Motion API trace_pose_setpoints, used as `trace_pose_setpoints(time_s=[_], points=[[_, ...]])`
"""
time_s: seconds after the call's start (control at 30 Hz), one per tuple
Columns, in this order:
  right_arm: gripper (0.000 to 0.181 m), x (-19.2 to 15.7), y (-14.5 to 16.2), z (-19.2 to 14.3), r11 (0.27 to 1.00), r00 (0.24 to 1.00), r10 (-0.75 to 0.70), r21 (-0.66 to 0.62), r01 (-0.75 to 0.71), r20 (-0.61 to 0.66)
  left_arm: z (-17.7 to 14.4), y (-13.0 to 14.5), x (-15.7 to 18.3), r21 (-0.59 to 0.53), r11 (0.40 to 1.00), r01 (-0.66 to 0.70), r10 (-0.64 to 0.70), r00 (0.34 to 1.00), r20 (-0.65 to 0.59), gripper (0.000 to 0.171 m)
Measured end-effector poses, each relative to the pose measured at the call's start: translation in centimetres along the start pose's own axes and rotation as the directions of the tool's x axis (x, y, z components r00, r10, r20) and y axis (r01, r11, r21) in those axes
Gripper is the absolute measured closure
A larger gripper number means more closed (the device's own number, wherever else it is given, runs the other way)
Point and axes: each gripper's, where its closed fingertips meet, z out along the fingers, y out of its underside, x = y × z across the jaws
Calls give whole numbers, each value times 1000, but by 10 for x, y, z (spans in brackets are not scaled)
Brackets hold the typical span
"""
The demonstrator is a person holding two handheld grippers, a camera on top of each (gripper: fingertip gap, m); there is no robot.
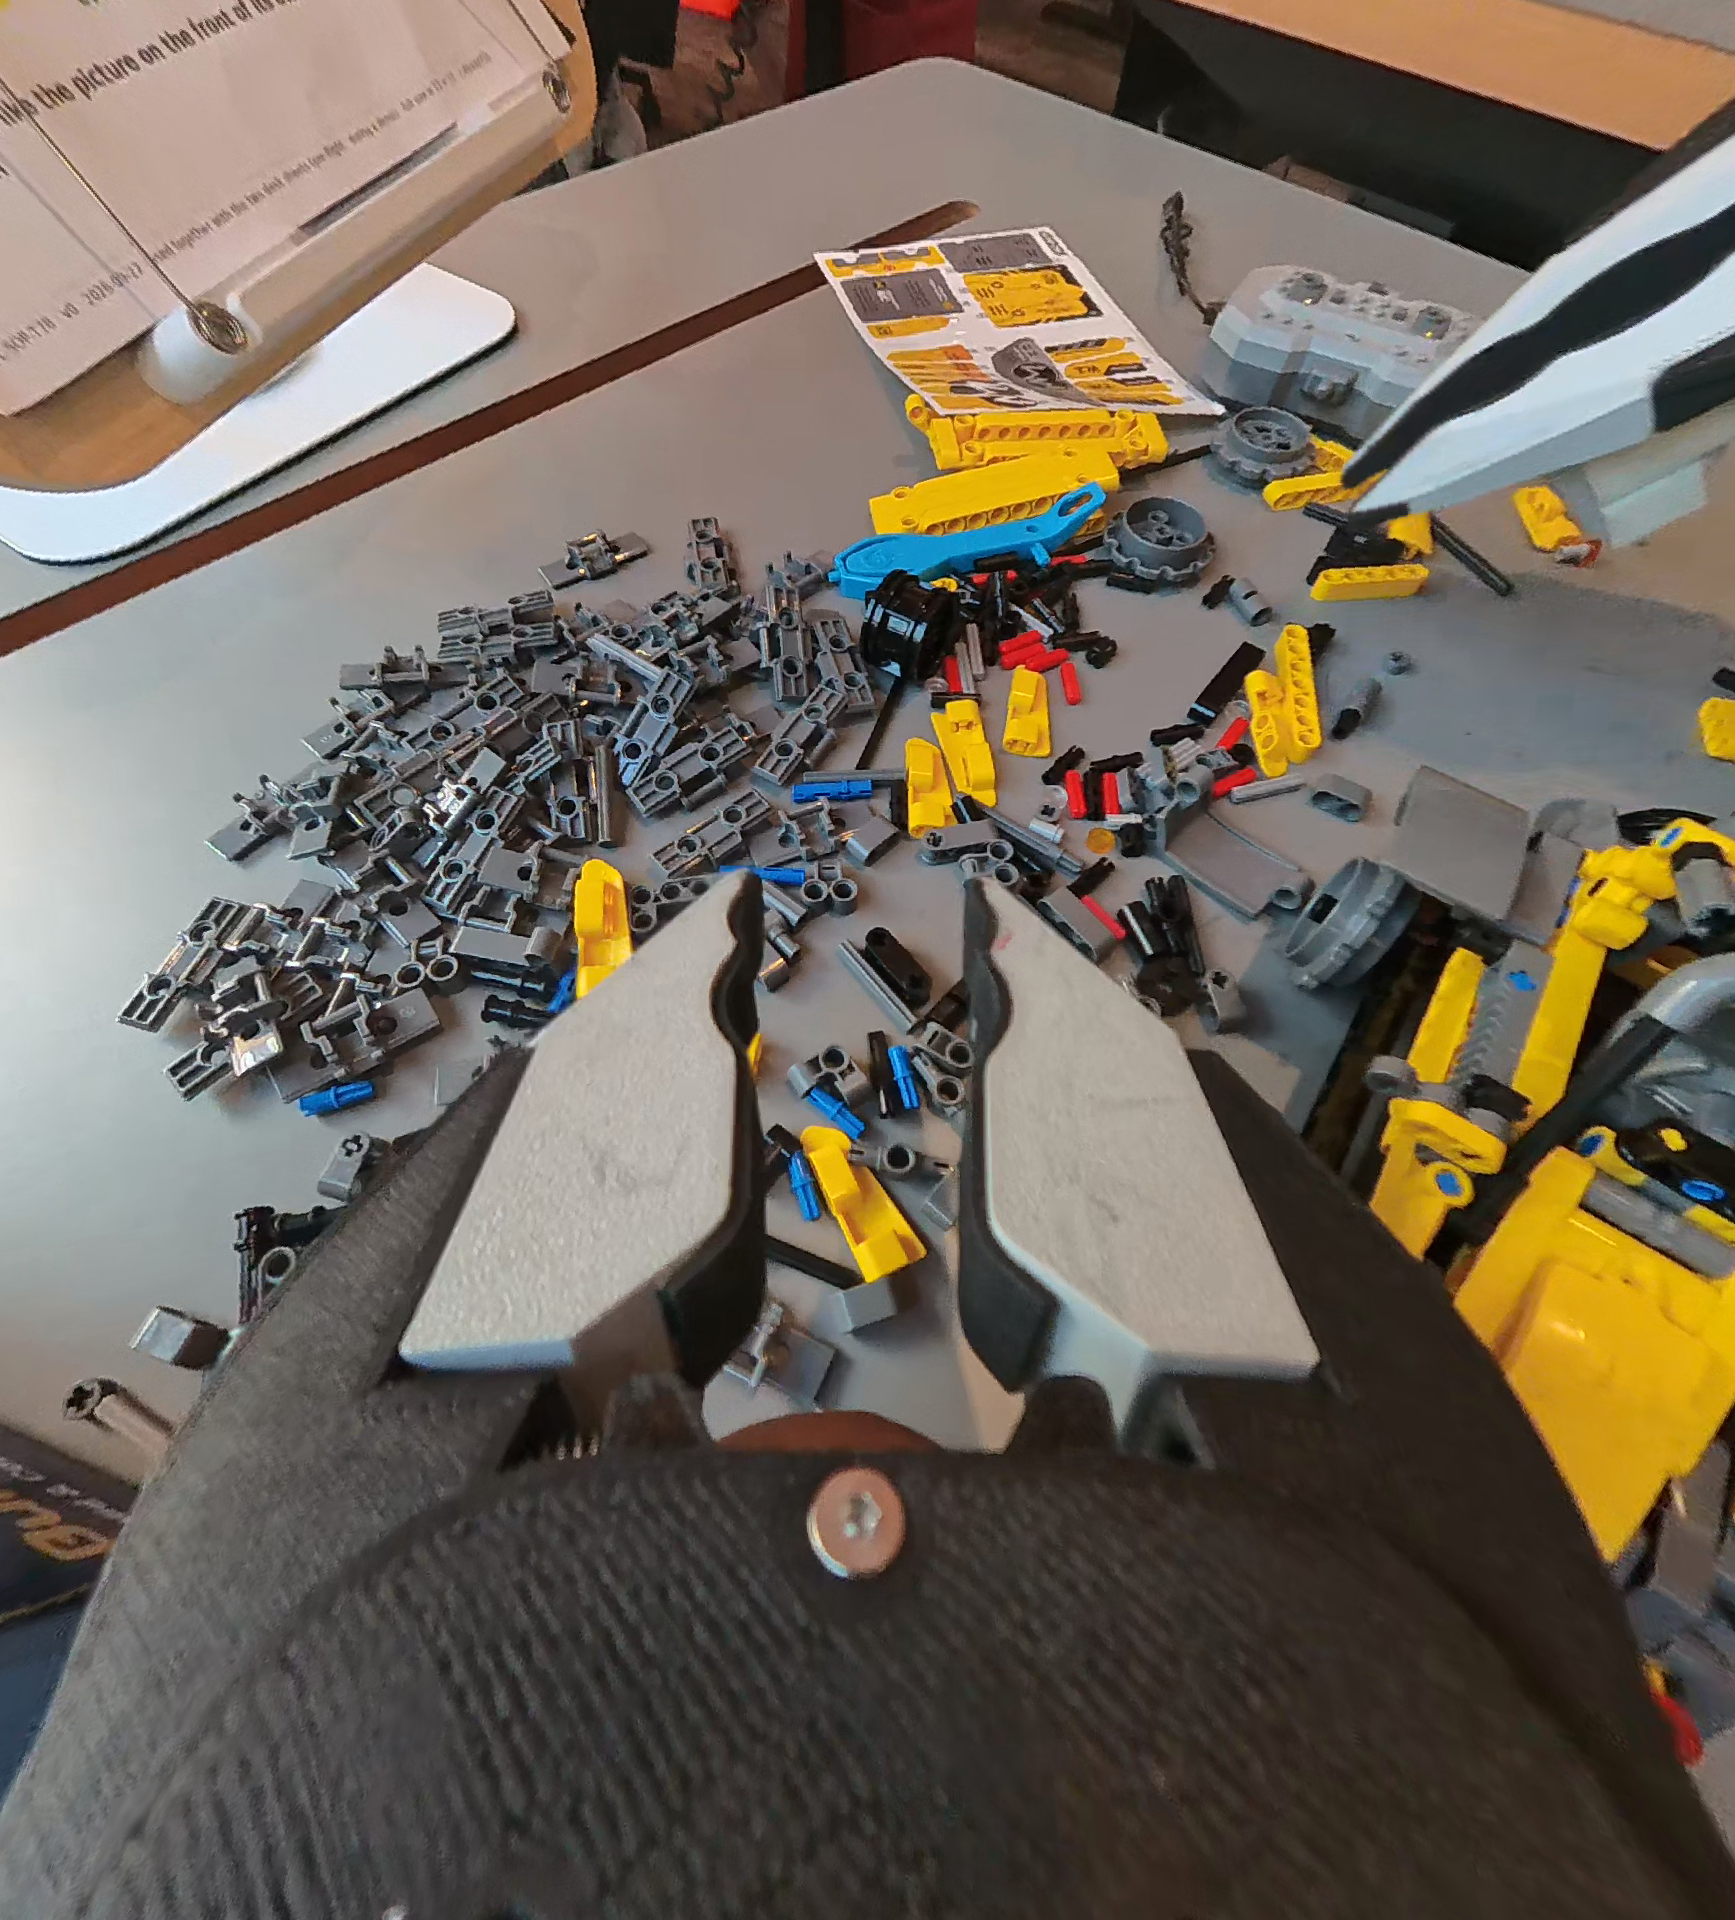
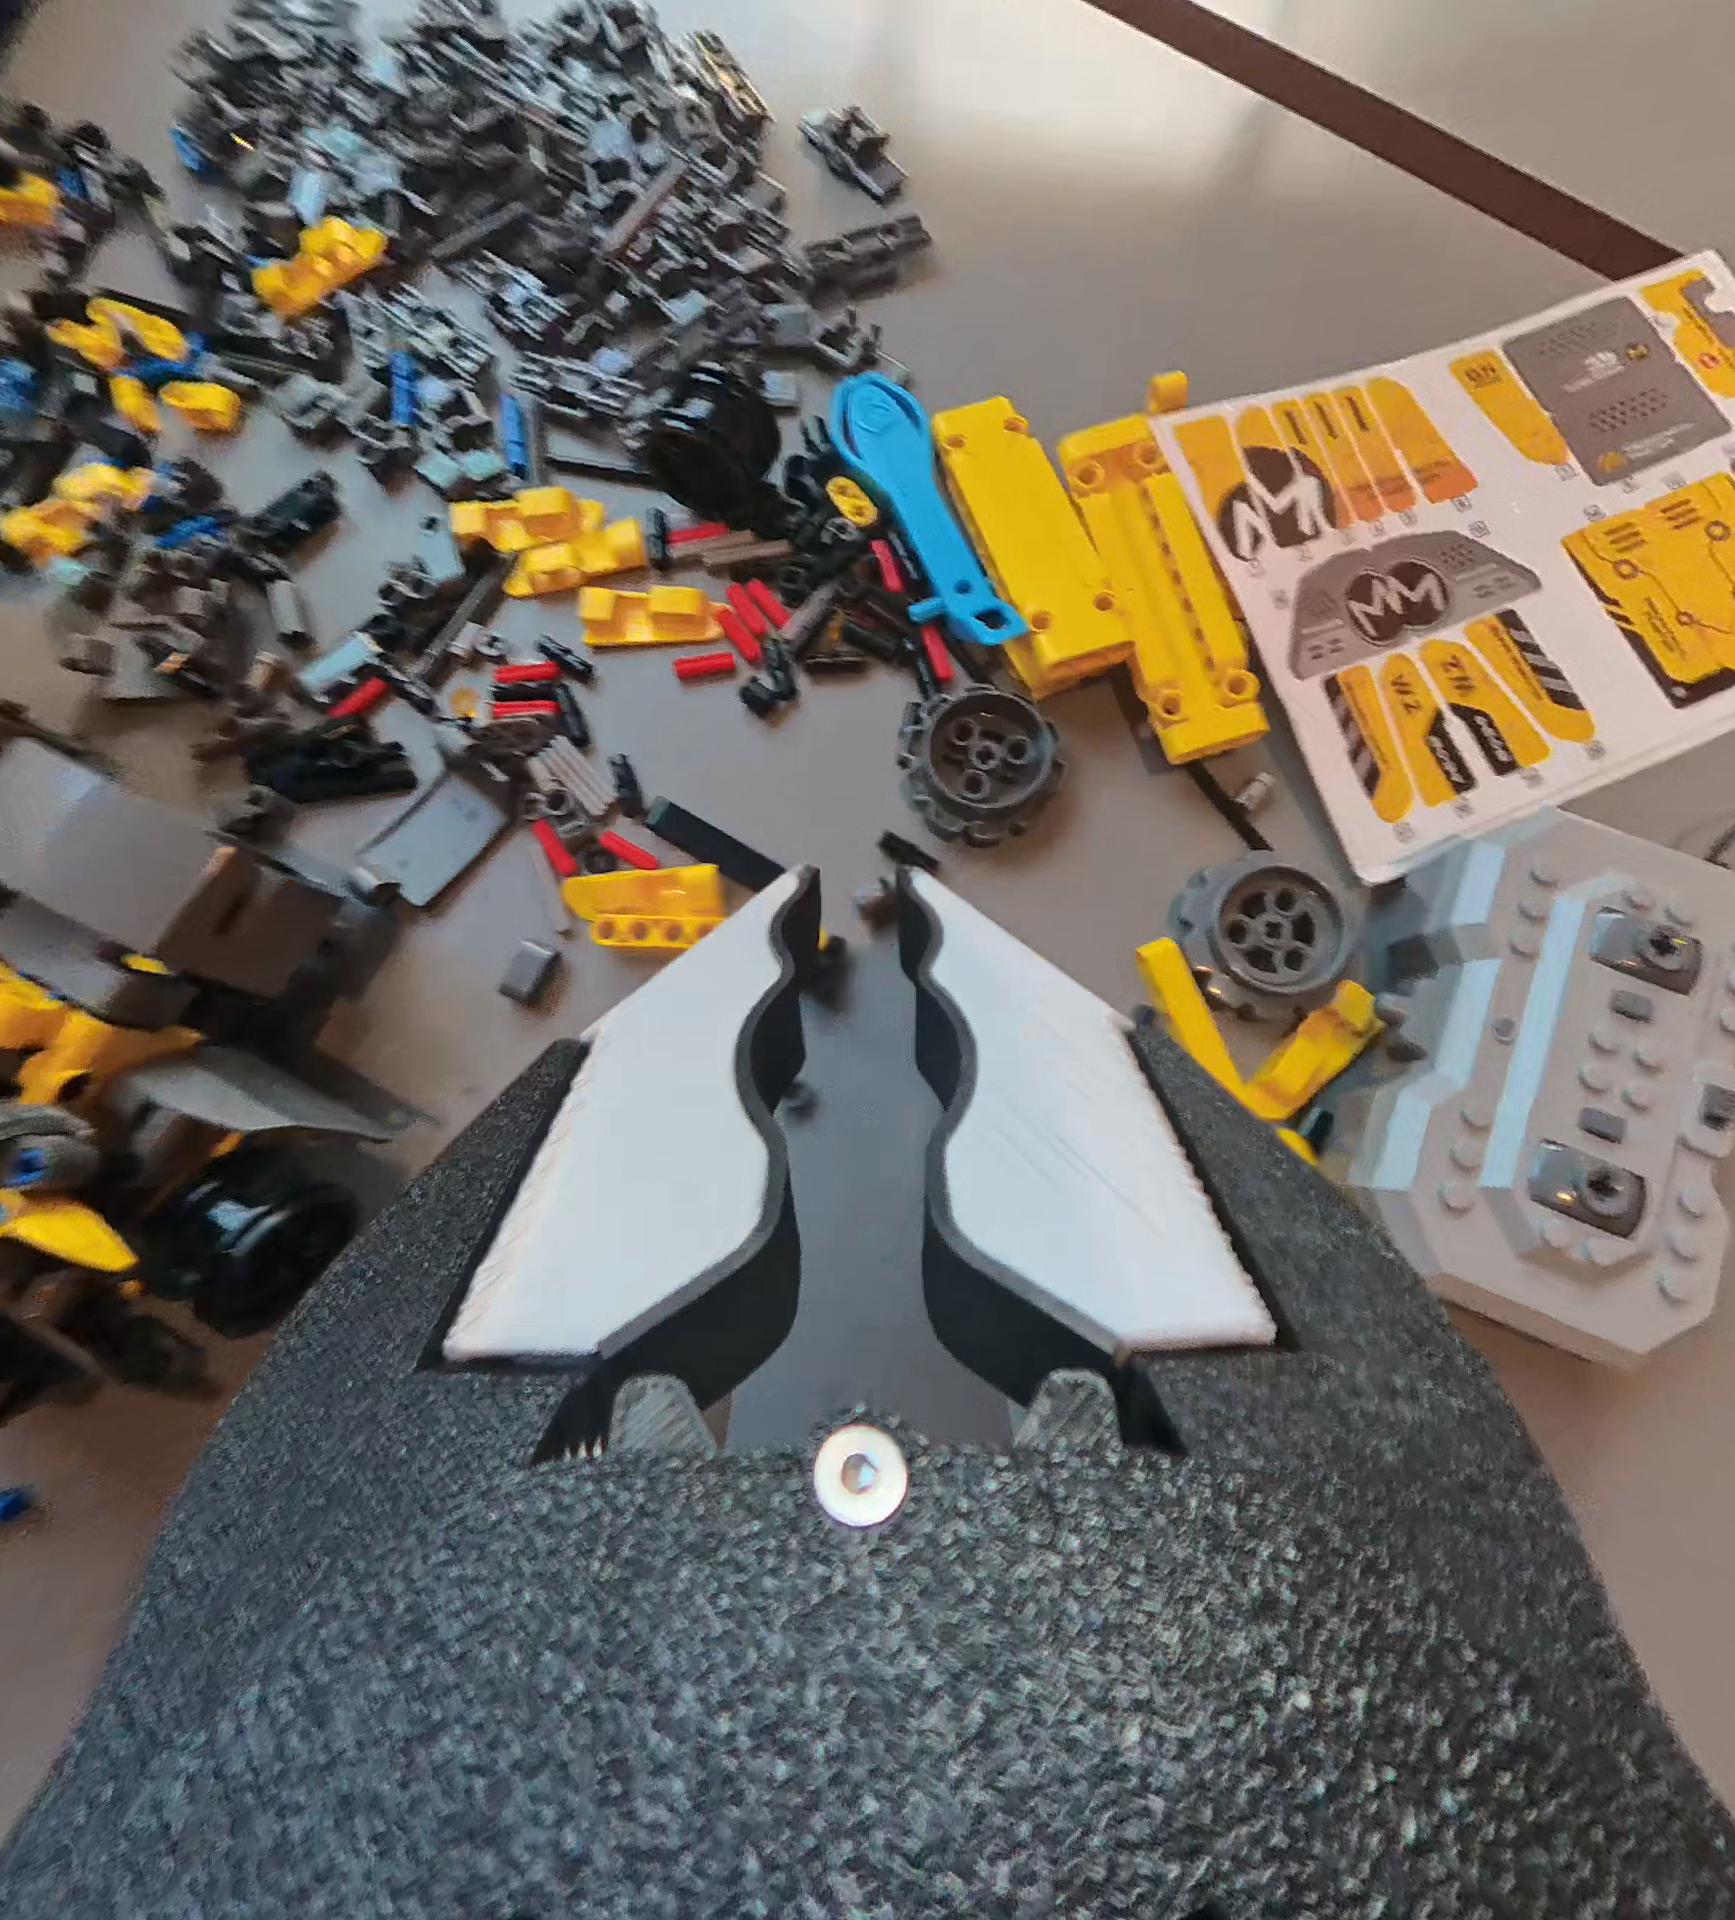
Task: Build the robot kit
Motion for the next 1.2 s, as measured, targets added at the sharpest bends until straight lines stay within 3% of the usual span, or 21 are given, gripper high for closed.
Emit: trace_pose_setpoints(time_s=[0.07,0.23,0.4,0.6,0.9,1.2], points=[[170,18,-3,3,1000,999,5,7,-5,-50,1,1,1,-8,1000,0,0,1000,-3,136],[171,26,-38,3,980,1000,10,197,-8,-8,2,3,4,-15,1000,-22,23,1000,4,136],[172,49,-2,3,998,989,-44,47,51,-141,6,8,2,-32,999,-25,25,1000,16,136],[172,55,-4,-11,994,990,45,107,-31,-135,7,8,-3,-30,999,-12,13,999,30,137],[166,43,-12,3,990,987,42,138,-20,-157,6,7,-7,-19,1000,13,-13,999,38,138],[171,10,-17,24,990,991,-77,109,89,-109,11,9,0,-31,999,23,-23,1000,8,138]])
